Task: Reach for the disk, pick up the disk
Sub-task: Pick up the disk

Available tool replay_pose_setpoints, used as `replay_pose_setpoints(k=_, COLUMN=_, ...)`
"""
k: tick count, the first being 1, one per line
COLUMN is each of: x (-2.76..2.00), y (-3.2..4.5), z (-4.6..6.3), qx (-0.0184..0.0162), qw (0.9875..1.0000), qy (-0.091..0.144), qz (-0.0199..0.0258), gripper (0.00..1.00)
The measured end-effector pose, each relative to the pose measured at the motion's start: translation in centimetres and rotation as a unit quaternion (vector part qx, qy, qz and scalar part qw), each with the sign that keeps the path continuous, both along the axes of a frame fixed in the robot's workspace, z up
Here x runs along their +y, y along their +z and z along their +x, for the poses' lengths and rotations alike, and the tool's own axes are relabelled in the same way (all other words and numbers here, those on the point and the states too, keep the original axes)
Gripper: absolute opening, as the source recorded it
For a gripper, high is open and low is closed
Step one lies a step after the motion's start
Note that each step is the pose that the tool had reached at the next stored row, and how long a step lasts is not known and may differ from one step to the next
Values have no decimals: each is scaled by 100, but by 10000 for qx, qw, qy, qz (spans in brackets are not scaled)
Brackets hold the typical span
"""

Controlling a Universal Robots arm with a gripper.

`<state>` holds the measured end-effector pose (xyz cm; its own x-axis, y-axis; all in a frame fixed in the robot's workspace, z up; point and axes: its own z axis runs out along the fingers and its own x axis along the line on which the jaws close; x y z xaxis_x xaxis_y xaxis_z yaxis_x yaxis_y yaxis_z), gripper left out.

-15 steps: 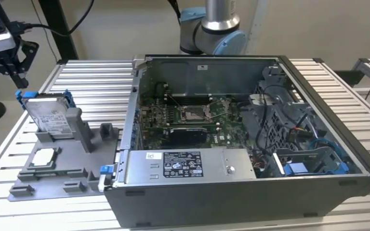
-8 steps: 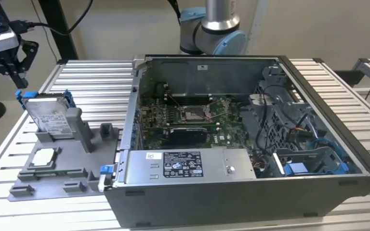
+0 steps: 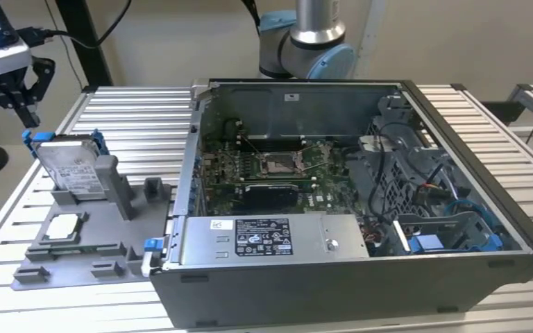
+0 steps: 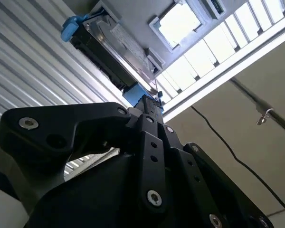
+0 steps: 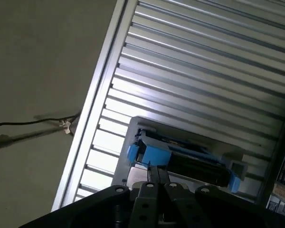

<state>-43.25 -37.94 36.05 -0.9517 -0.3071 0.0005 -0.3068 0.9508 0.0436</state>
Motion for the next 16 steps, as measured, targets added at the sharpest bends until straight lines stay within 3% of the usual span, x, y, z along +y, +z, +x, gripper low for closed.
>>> replay_pose_setpoints(k=9, x=0, y=0, z=0, qx=0, qw=9991, qy=435, qz=0, gripper=0)
replay_pose_setpoints(k=16, x=0, y=0, z=0, qx=0, qw=9967, qy=806, qz=0, gripper=0)
